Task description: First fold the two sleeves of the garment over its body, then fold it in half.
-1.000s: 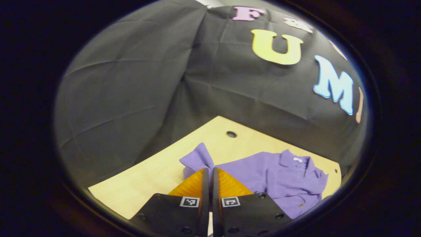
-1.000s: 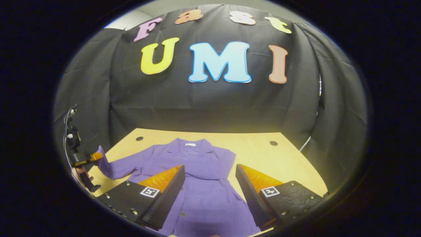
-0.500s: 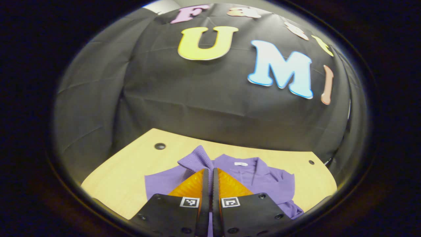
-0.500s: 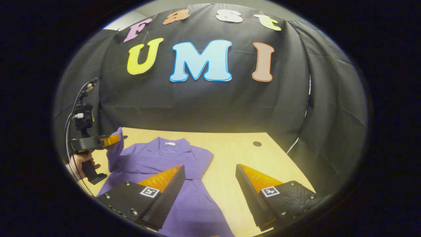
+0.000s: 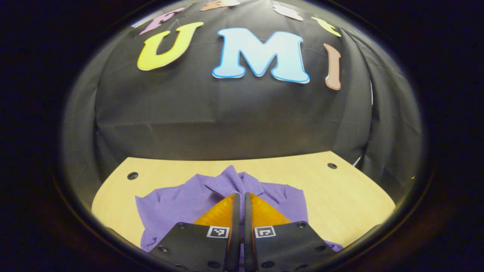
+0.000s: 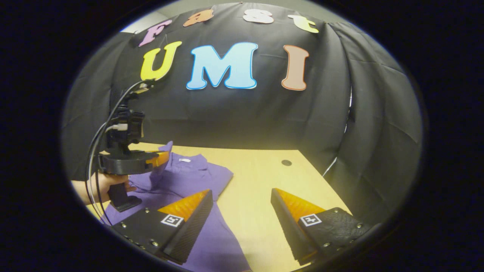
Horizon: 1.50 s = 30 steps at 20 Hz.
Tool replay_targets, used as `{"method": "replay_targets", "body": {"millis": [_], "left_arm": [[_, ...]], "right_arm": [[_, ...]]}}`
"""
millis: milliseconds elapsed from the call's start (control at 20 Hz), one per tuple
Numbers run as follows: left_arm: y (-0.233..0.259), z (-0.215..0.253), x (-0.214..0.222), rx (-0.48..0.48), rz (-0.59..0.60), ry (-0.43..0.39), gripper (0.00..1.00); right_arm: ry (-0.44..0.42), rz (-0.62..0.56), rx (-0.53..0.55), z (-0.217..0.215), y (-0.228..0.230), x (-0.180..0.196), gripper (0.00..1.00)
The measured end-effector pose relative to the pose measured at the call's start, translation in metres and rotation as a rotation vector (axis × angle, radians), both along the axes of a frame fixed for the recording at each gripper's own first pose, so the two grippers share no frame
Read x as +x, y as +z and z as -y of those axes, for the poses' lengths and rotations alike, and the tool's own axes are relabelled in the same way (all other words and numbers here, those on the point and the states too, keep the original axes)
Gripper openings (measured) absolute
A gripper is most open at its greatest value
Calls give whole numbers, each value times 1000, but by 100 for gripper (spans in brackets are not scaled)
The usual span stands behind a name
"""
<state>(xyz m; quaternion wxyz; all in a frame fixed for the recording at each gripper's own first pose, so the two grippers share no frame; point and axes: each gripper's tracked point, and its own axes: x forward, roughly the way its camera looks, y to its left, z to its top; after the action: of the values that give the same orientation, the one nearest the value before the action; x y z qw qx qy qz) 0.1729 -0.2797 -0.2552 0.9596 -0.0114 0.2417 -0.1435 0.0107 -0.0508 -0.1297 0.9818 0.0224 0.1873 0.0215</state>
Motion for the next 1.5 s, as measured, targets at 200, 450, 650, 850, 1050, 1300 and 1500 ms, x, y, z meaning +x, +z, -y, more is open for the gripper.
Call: {"method": "replay_targets", "body": {"millis": [200, 450, 650, 850, 1050, 1300, 1500], "left_arm": [[-31, 27, -1, 51, -39, -32, 11], [-70, 55, -11, 40, -114, -49, 10], [-89, 61, -21, 23, -173, -37, 14], [-91, 64, -28, -3, -188, -56, 14], [-91, 80, -35, -58, -210, -126, 14], [-64, 86, -58, -137, -194, -179, 75], [-41, 50, -82, -124, -143, -195, 89]], "right_arm": [[21, -33, 39, 2, -24, -6, 98], [36, -47, 35, 21, -40, -9, 96], [60, -49, 26, 27, -38, -16, 96], [52, -53, 8, 24, -37, -28, 96], [33, -83, 16, 10, -38, -39, 96], [6, -79, -13, -5, -27, -58, 96], [-52, -79, -7, -20, -24, -77, 96]]}}
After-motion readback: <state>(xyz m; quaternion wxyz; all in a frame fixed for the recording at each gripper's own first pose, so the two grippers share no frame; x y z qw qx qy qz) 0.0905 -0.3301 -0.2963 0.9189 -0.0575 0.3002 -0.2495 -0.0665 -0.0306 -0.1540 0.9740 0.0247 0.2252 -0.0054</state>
